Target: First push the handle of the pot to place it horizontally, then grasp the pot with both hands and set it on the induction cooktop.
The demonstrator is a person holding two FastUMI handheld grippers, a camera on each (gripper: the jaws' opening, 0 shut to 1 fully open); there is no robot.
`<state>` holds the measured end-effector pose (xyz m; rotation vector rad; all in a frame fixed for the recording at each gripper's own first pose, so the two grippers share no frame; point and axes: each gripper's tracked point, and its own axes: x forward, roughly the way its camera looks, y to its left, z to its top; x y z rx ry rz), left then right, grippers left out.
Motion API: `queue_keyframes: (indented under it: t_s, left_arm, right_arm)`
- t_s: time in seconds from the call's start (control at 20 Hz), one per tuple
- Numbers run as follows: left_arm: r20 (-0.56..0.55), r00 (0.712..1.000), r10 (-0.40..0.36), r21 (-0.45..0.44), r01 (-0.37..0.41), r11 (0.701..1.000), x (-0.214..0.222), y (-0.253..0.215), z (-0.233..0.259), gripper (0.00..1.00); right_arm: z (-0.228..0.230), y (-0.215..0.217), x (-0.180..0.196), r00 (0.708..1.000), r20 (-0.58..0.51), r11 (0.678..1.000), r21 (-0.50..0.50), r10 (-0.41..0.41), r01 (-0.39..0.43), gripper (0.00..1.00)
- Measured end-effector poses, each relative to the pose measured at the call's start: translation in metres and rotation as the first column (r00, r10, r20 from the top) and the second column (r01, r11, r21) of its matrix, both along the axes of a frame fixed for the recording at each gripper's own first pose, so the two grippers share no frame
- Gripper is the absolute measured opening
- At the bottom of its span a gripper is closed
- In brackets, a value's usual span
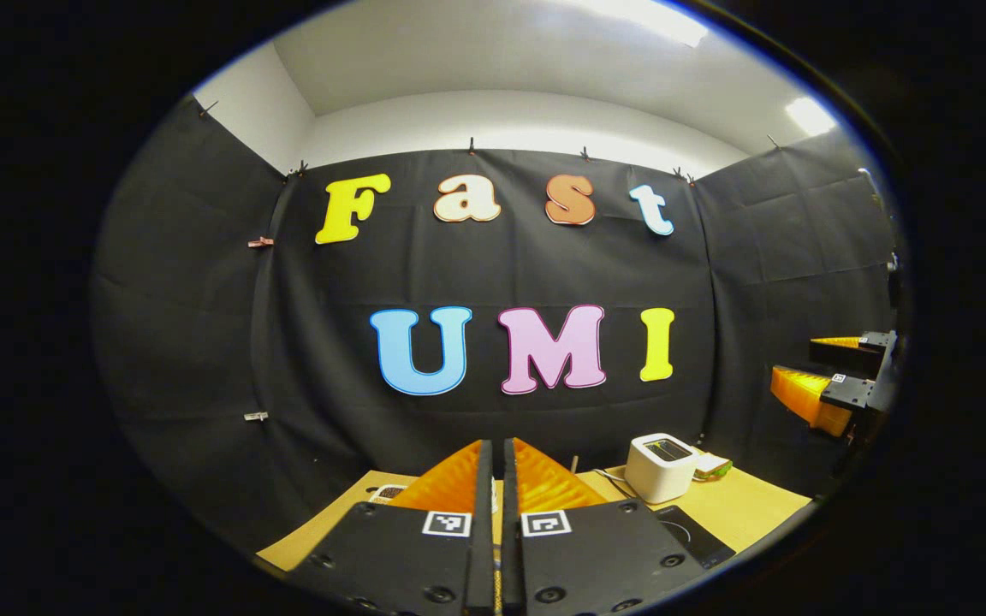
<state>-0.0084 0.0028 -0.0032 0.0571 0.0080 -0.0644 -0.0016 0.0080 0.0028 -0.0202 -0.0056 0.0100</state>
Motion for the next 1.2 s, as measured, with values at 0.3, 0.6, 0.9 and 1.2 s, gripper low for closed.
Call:
queue_keyframes:
  t_s: [0.3,0.6,0.9,1.2]
  left_arm:
    - [-0.218,0.972,-0.081,-0.032,0.076,0.997,-0.001,-0.002,-0.060,0.07]
    - [-0.493,0.849,-0.189,-0.074,0.175,0.982,-0.021,-0.007,-0.142,0.05]
    - [-0.763,0.609,-0.217,-0.124,0.192,0.974,-0.054,-0.009,-0.234,0.05]
    - [-0.905,0.369,-0.211,-0.144,0.201,0.969,-0.091,-0.005,-0.317,0.05]
  right_arm:
    - [-0.004,-0.004,-0.003,1.000,-0.005,1.000,-0.001,-0.011,0.011,0.98]
    - [-0.007,-0.013,-0.006,0.999,-0.004,0.999,-0.019,-0.037,0.037,0.98]
    - [-0.012,-0.019,-0.008,0.998,-0.009,0.998,-0.032,-0.054,0.054,0.98]
    - [-0.014,-0.024,-0.010,0.998,-0.011,0.997,-0.051,-0.067,0.066,0.98]
